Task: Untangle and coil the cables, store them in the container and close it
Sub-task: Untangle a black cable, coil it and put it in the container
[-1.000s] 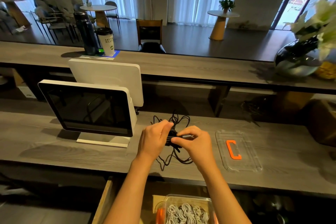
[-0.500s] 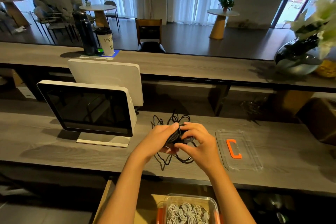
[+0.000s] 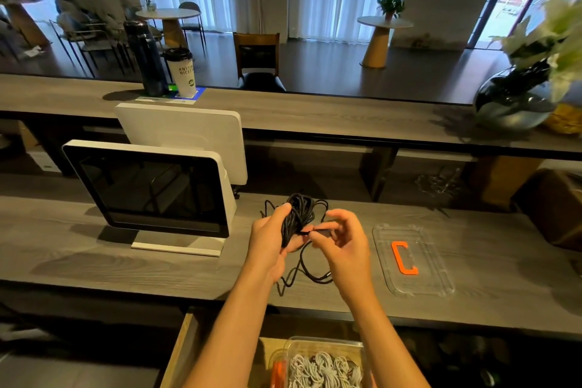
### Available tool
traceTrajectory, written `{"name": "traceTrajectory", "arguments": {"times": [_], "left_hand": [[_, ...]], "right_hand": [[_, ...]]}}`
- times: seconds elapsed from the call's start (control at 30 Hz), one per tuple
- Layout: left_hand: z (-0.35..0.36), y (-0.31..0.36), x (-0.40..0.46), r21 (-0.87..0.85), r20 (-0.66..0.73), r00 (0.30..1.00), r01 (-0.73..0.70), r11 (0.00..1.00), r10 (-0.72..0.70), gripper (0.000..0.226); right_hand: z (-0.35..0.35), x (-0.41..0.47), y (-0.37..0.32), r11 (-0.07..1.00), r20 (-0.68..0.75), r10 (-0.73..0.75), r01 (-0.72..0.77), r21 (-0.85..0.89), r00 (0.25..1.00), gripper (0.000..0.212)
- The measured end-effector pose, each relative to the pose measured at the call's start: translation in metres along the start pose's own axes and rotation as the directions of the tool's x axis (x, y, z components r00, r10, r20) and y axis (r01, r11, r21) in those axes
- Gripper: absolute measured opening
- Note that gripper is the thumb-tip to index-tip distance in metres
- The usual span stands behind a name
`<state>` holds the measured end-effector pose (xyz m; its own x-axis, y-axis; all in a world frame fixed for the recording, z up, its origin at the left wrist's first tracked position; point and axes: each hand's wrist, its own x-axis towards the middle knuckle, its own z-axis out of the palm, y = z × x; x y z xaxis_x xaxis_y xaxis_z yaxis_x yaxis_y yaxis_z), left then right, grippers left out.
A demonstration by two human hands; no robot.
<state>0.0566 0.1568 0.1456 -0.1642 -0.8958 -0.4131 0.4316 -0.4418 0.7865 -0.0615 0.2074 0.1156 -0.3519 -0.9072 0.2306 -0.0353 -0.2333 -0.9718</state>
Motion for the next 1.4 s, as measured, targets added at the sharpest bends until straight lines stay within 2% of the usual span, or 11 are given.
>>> {"name": "traceTrajectory", "arguments": {"times": [0.1, 0.17, 0.3, 0.5, 0.73, 0.9, 1.03, 1.13, 1.2, 1.3, 1.4], "left_hand": [[0.002, 0.000, -0.002, -0.048, 0.003, 1.000, 0.001, 0.999, -0.001, 0.021], [0.003, -0.002, -0.001, -0.054, 0.035, 0.999, -0.003, 0.999, 0.005, 0.021], [0.001, -0.005, 0.001, 0.024, 0.089, 0.995, -0.053, 0.998, 0.051, 0.021], [0.001, -0.011, 0.002, 0.250, 0.138, 0.962, -0.266, 0.931, 0.237, 0.016], [-0.003, -0.008, 0.005, 0.559, 0.255, 0.880, -0.473, 0.681, 0.402, 0.010], [-0.006, -0.003, 0.008, 0.628, 0.349, 0.822, -0.562, 0.538, 0.451, 0.011], [-0.008, -0.004, 0.011, 0.665, 0.397, 0.817, -0.570, 0.482, 0.417, 0.013], [-0.007, -0.011, 0.016, 0.659, 0.352, 0.835, -0.542, 0.521, 0.423, 0.025], [-0.006, -0.011, 0.017, 0.604, 0.332, 0.851, -0.523, 0.601, 0.407, 0.014], [-0.005, -0.008, 0.017, 0.491, 0.325, 0.894, -0.438, 0.753, 0.308, 0.012], [-0.007, -0.009, 0.019, 0.521, 0.321, 0.893, -0.445, 0.728, 0.316, 0.014]], "right_hand": [[0.006, -0.001, 0.000, 0.949, -0.095, 0.181, -0.149, 0.279, 0.979, 0.019], [0.008, 0.000, 0.002, 0.924, -0.130, 0.237, -0.183, 0.335, 0.963, 0.007], [0.008, 0.002, 0.002, 0.955, -0.163, 0.225, -0.184, 0.231, 0.961, 0.015], [0.003, 0.014, -0.007, 0.983, -0.168, 0.163, -0.174, -0.053, 0.972, 0.018], [-0.002, 0.019, -0.011, 0.957, -0.091, 0.196, -0.211, -0.202, 0.976, 0.018], [-0.011, 0.026, -0.014, 0.940, -0.045, 0.183, -0.188, -0.285, 0.982, 0.023], [-0.014, 0.030, -0.006, 0.898, -0.018, 0.188, -0.179, -0.401, 0.982, 0.029], [-0.013, 0.031, -0.004, 0.872, -0.035, 0.183, -0.179, -0.456, 0.982, 0.028], [-0.014, 0.031, -0.008, 0.883, -0.040, 0.153, -0.155, -0.443, 0.987, 0.029], [-0.016, 0.027, -0.014, 0.943, -0.046, 0.174, -0.180, -0.281, 0.984, 0.025], [-0.015, 0.023, -0.014, 0.959, -0.114, 0.221, -0.237, -0.154, 0.968, 0.015]]}}
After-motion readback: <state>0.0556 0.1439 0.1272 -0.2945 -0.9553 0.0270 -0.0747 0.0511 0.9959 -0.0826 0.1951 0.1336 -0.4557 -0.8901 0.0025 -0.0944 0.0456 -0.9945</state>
